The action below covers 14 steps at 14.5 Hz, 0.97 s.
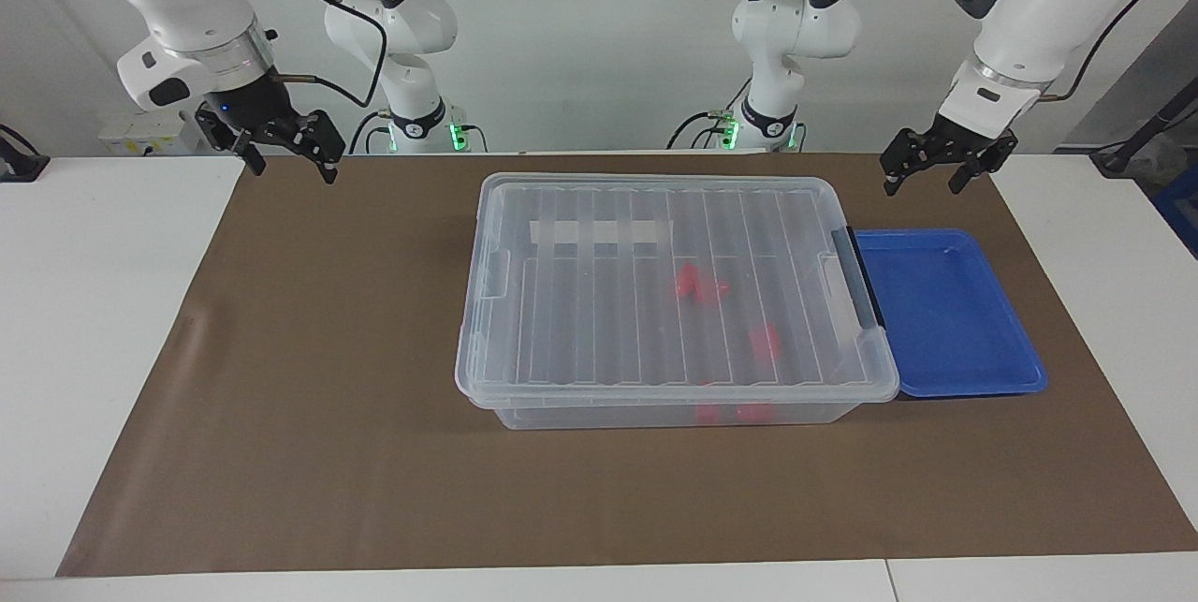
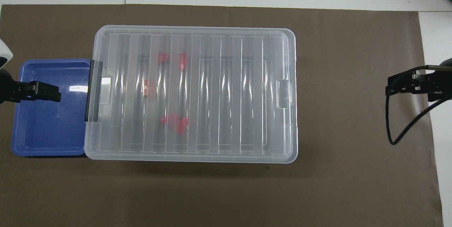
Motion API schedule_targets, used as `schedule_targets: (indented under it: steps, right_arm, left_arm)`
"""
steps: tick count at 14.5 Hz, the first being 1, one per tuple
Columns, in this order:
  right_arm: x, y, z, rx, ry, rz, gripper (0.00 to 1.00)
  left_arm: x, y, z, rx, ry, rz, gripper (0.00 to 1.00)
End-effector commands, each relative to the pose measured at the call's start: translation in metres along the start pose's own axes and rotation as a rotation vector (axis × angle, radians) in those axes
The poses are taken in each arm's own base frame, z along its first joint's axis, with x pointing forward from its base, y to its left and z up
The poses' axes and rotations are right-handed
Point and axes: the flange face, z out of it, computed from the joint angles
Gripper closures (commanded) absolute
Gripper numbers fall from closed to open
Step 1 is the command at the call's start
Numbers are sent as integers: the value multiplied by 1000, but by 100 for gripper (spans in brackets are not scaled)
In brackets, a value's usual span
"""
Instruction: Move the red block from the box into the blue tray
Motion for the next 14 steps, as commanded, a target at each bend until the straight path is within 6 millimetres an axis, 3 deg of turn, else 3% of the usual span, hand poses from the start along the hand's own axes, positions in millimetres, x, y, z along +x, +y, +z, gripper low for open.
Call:
schedule_targets:
  steps: [1, 4, 6, 8, 11, 14]
  right_arm:
    - [-7, -4, 0, 5, 18, 17, 0]
    - [-7, -4, 1, 5, 18, 20, 1]
    - [-5, -8, 5, 8, 27, 46, 13]
    - [-5, -26, 11, 11, 41, 15, 13]
    - [3, -34, 36, 19, 77, 5, 10]
    - [8, -57, 59, 34, 116, -8, 7]
  left_arm:
    - [-5, -2, -4, -13, 6, -13, 0]
    - [-5, -2, -4, -13, 6, -13, 0]
    - [-5, -2, -4, -13, 6, -13, 0]
    - [-5, -2, -4, -13, 6, -13, 0]
    - [-5, -2, -4, -13, 6, -13, 0]
    - [-5, -2, -4, -13, 6, -13, 0]
